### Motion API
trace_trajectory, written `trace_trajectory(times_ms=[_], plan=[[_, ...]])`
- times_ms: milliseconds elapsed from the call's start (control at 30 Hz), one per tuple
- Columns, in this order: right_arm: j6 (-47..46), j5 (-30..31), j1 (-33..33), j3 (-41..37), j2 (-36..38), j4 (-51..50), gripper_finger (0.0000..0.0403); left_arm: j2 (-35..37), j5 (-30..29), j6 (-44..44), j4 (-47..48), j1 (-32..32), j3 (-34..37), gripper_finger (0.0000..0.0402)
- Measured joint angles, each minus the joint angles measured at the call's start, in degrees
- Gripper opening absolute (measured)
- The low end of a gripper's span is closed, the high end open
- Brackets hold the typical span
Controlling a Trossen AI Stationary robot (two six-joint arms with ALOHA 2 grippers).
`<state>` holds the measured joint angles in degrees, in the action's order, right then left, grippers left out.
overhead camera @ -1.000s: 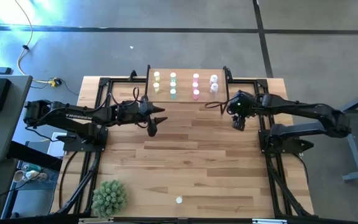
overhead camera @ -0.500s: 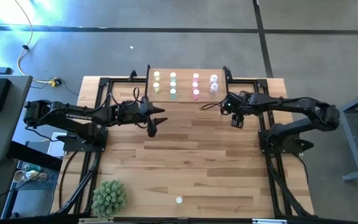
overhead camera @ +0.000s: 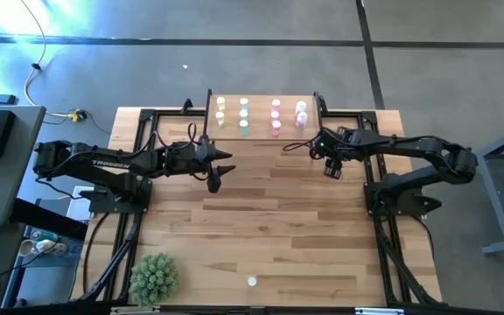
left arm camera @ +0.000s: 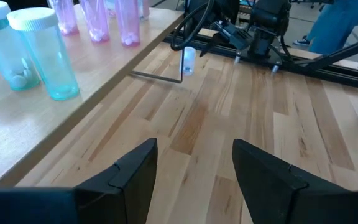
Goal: Pick and place medicine bottles onto shelf by color
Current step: Put the transparent pill bottle and align it with the other transparent pill bottle on the shelf
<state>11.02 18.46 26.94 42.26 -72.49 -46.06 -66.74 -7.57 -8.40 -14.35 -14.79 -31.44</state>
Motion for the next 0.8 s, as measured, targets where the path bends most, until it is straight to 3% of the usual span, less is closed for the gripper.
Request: trace_trajectory(times_ms=[800], plan=[[-6.32,-1.95,-6.72,0.09,0.11,-4.36,0.0215,-0.01,-0.07,0.0,0.11,0.0,0.0,0.0197]])
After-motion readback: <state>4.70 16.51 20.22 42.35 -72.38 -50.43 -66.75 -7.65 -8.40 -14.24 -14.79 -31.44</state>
